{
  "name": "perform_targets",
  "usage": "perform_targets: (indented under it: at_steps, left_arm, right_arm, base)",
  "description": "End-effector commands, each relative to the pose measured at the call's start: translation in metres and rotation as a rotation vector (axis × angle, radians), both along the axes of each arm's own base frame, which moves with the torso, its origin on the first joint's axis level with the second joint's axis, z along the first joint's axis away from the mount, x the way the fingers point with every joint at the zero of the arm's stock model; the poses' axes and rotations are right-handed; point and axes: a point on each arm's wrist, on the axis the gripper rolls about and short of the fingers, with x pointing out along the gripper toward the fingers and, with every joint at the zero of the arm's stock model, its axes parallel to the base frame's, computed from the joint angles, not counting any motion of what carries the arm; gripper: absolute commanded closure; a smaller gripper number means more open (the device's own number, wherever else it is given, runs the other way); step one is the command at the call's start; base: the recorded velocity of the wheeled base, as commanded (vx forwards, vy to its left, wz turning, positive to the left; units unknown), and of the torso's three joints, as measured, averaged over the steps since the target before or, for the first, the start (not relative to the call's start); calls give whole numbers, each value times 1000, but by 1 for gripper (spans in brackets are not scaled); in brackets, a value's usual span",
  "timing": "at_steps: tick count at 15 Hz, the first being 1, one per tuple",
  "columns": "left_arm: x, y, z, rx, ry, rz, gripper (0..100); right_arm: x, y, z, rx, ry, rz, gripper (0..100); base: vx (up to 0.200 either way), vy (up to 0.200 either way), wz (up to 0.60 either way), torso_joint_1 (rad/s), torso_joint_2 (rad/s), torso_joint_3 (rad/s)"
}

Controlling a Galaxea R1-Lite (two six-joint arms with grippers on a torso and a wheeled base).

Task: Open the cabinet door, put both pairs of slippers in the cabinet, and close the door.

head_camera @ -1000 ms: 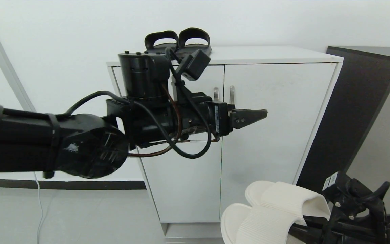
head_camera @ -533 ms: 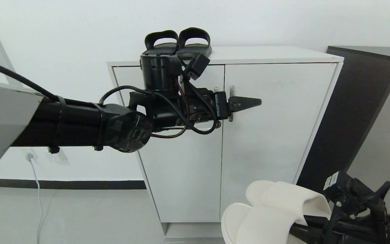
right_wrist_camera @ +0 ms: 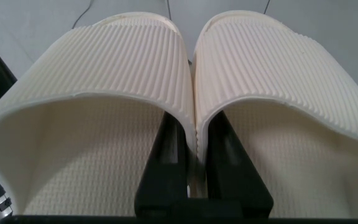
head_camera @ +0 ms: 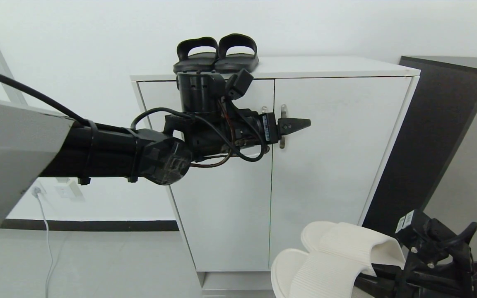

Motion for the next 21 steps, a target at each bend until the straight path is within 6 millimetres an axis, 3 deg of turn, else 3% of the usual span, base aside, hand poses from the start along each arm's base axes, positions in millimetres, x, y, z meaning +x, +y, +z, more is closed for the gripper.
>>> perform_targets:
  at_steps: [1, 3, 8, 9, 15, 21]
  left_arm:
    - [4, -2, 0, -1, -4, 6, 0]
    - [16, -9, -2, -2, -13, 45, 0]
    - [25, -16, -6, 12, 6, 44, 0]
    - [26, -17, -7, 13, 9, 44, 100]
    - [4, -5, -7, 34, 37, 28, 100]
    - [-59, 5, 3, 20, 8, -47, 100]
  right_arm:
    - [0, 0, 0, 0, 1, 1, 100]
    - [0, 0, -1, -2, 2, 1, 100]
    - [0, 0, -1, -2, 2, 1, 100]
    - [0, 0, -1, -2, 2, 0, 100]
    - [-3, -1, -4, -23, -4, 20, 100]
    - [-19, -12, -8, 10, 18, 209, 100]
  base:
    - [0, 0, 0, 0, 0, 0]
    - [0, 0, 0, 0, 0, 0]
    - [0, 0, 0, 0, 0, 0]
    - [0, 0, 0, 0, 0, 0]
    - [0, 0, 0, 0, 0, 0]
    - [0, 0, 0, 0, 0, 0]
